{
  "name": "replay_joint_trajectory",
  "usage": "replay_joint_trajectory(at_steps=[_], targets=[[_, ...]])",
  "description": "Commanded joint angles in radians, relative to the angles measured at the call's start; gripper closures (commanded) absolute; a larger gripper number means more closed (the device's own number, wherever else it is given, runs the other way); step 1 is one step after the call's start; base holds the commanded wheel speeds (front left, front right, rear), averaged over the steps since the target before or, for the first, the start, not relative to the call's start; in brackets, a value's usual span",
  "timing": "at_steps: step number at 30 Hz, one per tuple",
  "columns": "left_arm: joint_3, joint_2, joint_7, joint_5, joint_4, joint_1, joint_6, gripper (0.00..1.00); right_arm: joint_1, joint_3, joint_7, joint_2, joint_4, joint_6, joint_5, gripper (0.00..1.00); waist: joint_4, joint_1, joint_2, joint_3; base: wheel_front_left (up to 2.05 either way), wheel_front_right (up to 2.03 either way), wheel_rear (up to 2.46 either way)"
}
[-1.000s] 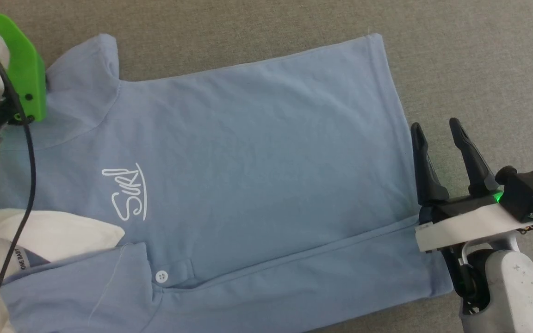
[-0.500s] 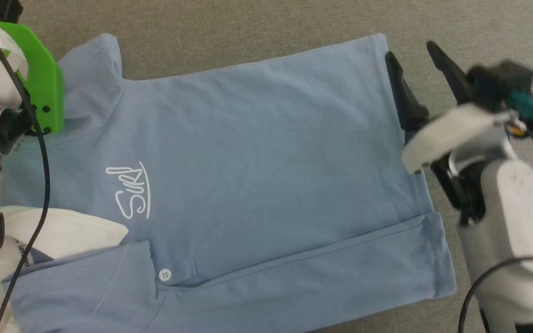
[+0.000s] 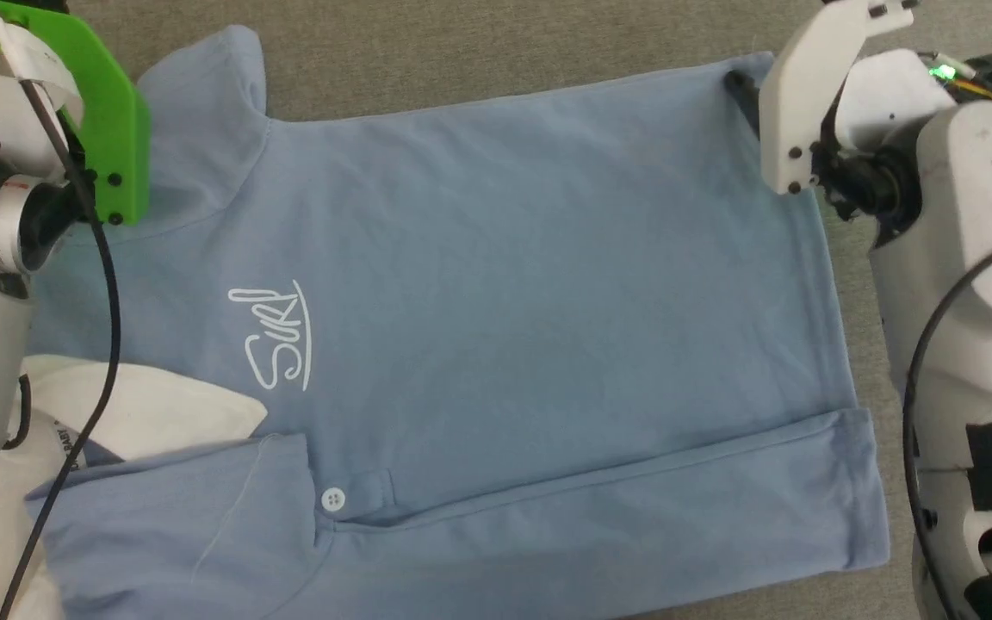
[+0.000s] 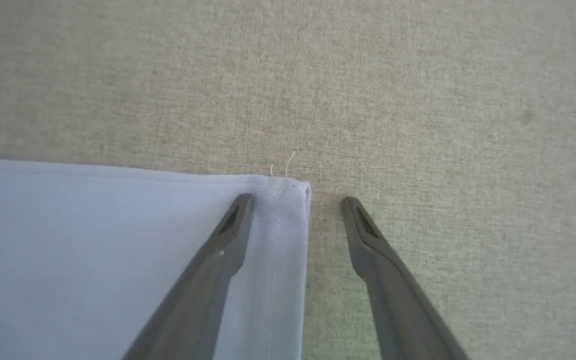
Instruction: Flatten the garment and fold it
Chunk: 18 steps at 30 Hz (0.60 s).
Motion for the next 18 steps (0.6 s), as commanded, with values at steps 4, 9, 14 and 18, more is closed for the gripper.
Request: replay_joint_trajectory(at_steps=[4, 9, 14, 18], targets=[[-0.014, -0.014, -0.042, 0.003, 0.024, 0.002, -0.016, 1.00, -0.001, -0.003, 0.071, 0.007, 0.014, -0.002, -0.030, 1.00, 0.017, -0.0001, 0.0000, -0.004, 0.00, 0.00, 0.00], [-0.011, -0.008, -0.218, 0.048, 0.021, 0.021, -0.025, 1.00, 0.049, 0.010, 0.005, 0.010, -0.049, -0.002, -0.004, 1.00, 0.029, -0.0001, 0.0000, -0.045, 0.00, 0.00, 0.00], [0.012, -0.030, -0.444, 0.042, 0.009, 0.119, -0.033, 1.00, 0.164, 0.058, -0.173, -0.031, -0.142, -0.002, 0.062, 1.00, 0.046, -0.0001, 0.0000, -0.126, 0.00, 0.00, 0.00], [0.038, -0.042, -0.594, 0.026, -0.028, 0.245, -0.020, 1.00, 0.280, 0.061, -0.287, -0.057, -0.217, -0.002, 0.106, 1.00, 0.059, -0.0001, 0.0000, -0.207, 0.00, 0.00, 0.00]])
